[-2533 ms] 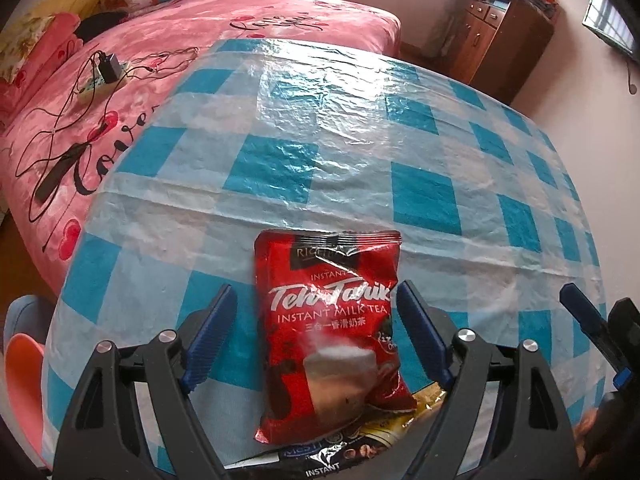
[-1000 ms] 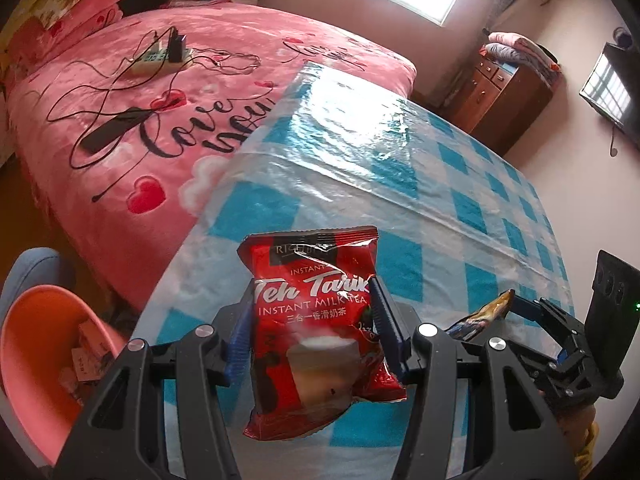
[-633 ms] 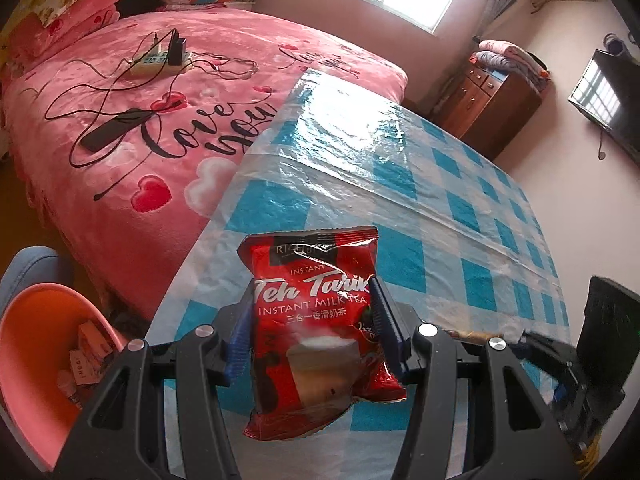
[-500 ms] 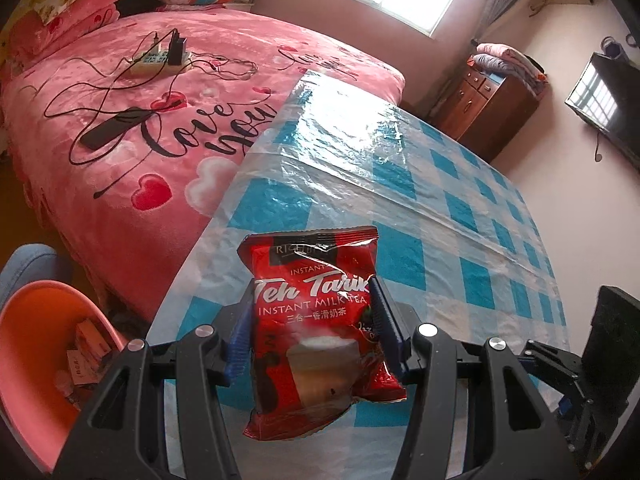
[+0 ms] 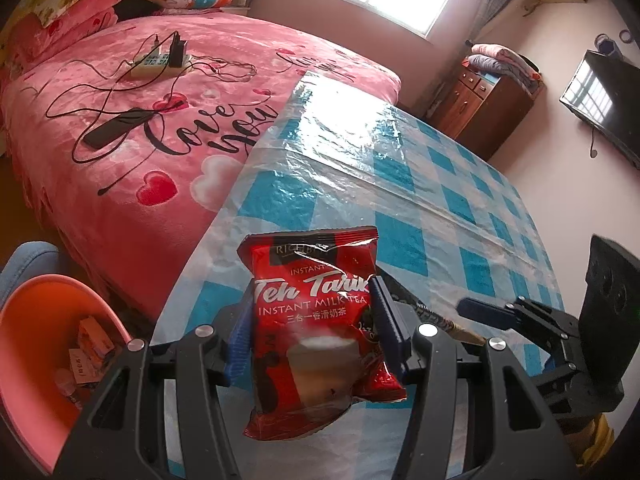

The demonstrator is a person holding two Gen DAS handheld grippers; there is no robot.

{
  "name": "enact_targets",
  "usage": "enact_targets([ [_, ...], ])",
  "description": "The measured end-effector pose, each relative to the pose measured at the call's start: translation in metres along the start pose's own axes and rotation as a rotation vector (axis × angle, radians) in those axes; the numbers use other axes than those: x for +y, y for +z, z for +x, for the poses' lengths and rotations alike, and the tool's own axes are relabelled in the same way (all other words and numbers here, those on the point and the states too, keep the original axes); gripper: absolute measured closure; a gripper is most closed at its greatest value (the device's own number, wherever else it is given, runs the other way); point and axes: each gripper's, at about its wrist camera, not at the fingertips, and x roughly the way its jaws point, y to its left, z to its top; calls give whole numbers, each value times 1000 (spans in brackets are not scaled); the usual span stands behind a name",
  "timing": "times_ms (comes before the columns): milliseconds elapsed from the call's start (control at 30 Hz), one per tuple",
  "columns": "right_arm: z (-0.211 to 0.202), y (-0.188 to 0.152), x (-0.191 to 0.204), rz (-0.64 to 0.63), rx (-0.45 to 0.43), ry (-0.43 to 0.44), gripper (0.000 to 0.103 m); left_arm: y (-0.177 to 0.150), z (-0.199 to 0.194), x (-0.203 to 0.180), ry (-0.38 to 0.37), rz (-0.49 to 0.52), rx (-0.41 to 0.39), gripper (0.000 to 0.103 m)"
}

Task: Collect trash
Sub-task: 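Grasp the Coffee stick with the right tool while the left tool holds the sachet, then carry the sachet in the left tool while the right tool carries the coffee stick to the bucket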

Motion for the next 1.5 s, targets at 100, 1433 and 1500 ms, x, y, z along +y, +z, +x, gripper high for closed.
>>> enact_targets([
  [100,11,5,6,-22,12,-15,49,-2,-1,1,2,1,-3,48],
  [1433,15,20,29,38,-8,-4,90,-20,-45,36,126,21,-102,48],
  [1500,16,22,33,48,-6,16,90,-22,-48,41,135,15,-107,48],
])
